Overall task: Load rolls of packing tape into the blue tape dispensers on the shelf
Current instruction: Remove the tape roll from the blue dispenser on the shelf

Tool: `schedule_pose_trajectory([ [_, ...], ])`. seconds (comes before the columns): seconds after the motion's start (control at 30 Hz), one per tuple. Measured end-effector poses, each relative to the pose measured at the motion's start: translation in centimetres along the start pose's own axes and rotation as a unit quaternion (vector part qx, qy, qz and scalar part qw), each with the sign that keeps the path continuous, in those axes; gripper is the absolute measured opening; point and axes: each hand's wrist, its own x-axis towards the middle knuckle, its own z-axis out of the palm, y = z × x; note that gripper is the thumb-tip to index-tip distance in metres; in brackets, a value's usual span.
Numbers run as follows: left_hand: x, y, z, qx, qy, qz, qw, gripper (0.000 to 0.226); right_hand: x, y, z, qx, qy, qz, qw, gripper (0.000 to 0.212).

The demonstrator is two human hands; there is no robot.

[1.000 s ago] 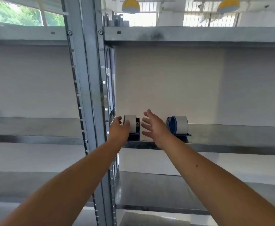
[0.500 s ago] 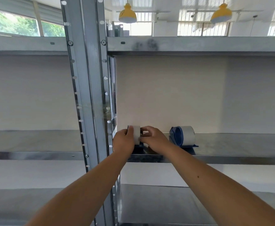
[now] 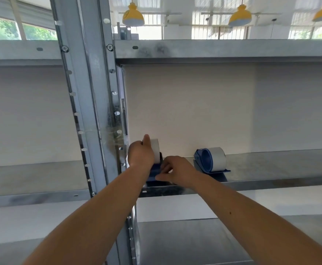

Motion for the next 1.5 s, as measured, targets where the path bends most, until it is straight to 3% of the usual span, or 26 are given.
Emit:
schedule_pose_trajectory([
  [0.2, 3.2, 3.6, -0.2, -0.069, -0.058, -0.072, 0.993, 0.063, -0.2, -0.1, 0.3, -0.059, -0.017, -0.02, 0.998, 0.044],
  [0.27, 3.8, 4.3, -0.1, -0.07, -0.08, -0.095, 0.99, 0.069, 0.0, -0.3, -0.1, -0.028, -0.013, -0.001, 1.0, 0.043],
  [0.33, 3.7, 4.5, -0.1, -0.08, -0.086, -0.12, 0.986, 0.073, 0.5, -0.7, -0.7, 0.02, 0.041, 0.02, 0.999, 0.04],
  [0.4, 3.8, 4.3, 0.1, -0.091, -0.081, -0.133, 0.984, 0.067, 1.0, -1.7, -1.5, 0.08, 0.102, 0.029, 0.991, 0.038],
  [0.53, 3.7, 4.4, 0.3, -0.113, -0.076, -0.152, 0.979, 0.049, 1.3, -3.7, -2.3, 0.221, 0.104, 0.026, 0.969, 0.02],
  [0.63, 3.5, 4.5, -0.1, -0.129, -0.076, -0.168, 0.974, 0.046, 1.6, -3.4, -2.0, 0.246, 0.129, 0.025, 0.96, 0.006],
  [0.83, 3.2, 4.6, -0.4, -0.155, -0.088, -0.177, 0.968, 0.049, 1.5, -3.4, -2.3, 0.254, 0.134, 0.027, 0.958, 0.006],
  [0.97, 3.4, 4.2, -0.6, -0.16, -0.086, -0.176, 0.967, 0.05, 1.0, -2.8, -3.4, 0.317, 0.157, 0.093, 0.931, 0.01],
  [1.03, 3.6, 4.1, -0.7, -0.154, -0.091, -0.179, 0.967, 0.043, 0.7, -2.0, -3.9, 0.278, 0.178, 0.101, 0.939, 0.01],
  [1.13, 3.9, 4.1, -0.7, -0.13, -0.1, -0.17, 0.972, 0.032, -0.1, -1.0, -5.1, 0.071, 0.198, 0.058, 0.976, 0.011],
  [1.23, 3.6, 3.3, -0.7, -0.119, -0.097, -0.147, 0.977, 0.025, -1.0, -0.7, -4.7, -0.088, 0.131, 0.062, 0.986, 0.015],
  [1.37, 2.9, 3.2, -0.7, -0.125, -0.087, -0.138, 0.979, 0.024, -1.2, 0.0, -2.7, -0.123, 0.053, 0.095, 0.986, 0.017],
  [1.5, 2.2, 3.8, -1.1, -0.121, -0.064, -0.153, 0.979, 0.04, -1.5, -0.6, -3.1, -0.127, 0.091, 0.092, 0.983, 0.025],
])
